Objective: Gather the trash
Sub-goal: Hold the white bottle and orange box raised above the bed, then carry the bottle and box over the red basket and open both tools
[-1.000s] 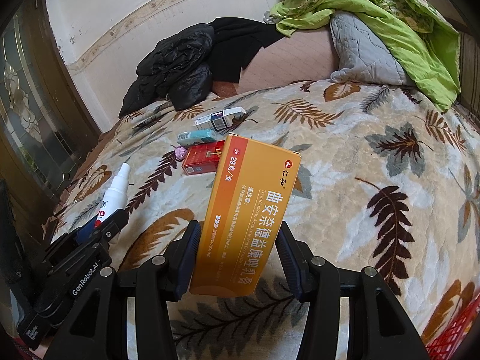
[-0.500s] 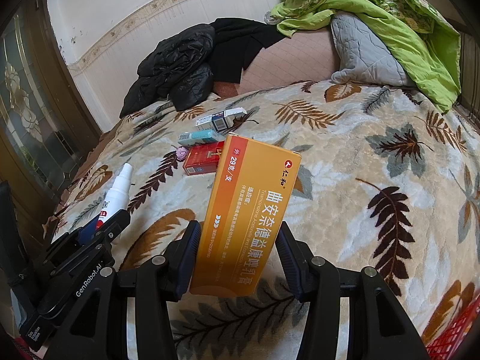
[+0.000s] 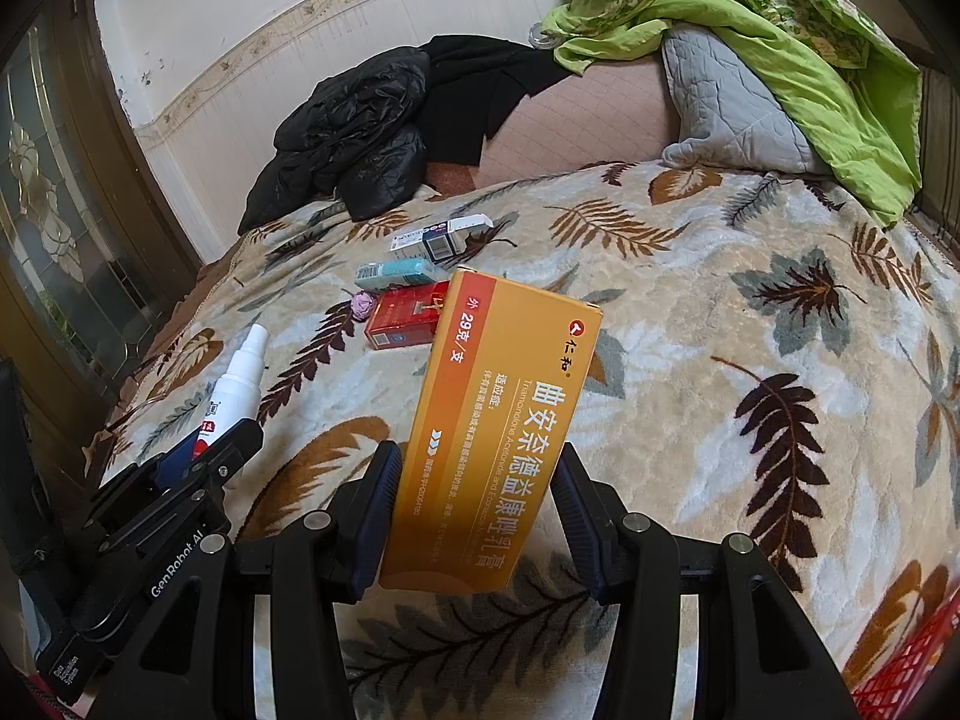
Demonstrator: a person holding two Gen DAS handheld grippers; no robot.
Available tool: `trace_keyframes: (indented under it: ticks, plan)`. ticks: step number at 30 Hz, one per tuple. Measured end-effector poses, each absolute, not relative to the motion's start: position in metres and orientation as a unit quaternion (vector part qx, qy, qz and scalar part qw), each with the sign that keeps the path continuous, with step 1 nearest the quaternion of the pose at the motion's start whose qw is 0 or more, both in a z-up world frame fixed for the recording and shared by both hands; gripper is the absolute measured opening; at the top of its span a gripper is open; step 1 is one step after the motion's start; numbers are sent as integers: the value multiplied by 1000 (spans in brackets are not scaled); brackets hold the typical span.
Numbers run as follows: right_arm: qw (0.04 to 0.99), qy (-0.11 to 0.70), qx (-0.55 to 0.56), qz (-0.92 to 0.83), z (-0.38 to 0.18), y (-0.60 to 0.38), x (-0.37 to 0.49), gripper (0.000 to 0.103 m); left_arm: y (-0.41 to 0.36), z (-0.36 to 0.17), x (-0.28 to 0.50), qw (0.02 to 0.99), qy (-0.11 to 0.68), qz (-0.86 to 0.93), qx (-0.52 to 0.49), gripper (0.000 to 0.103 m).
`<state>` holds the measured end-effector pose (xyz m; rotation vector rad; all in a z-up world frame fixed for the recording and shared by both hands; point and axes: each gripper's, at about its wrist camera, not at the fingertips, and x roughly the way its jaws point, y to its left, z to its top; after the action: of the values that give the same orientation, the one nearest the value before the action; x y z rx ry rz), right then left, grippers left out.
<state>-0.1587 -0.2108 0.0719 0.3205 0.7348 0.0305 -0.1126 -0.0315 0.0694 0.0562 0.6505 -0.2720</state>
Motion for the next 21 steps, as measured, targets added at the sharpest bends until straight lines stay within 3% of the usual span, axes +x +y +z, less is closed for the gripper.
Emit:
trace_keyframes:
  ticks: [13,21]
  plan:
    - [921,327,212,6,91,-241,-200,55,-55,78,-138,922,304,-233,52,29]
    - [925,295,236,-33,119,-293,-282,55,-101,97,-185,890,300,-336,71,29]
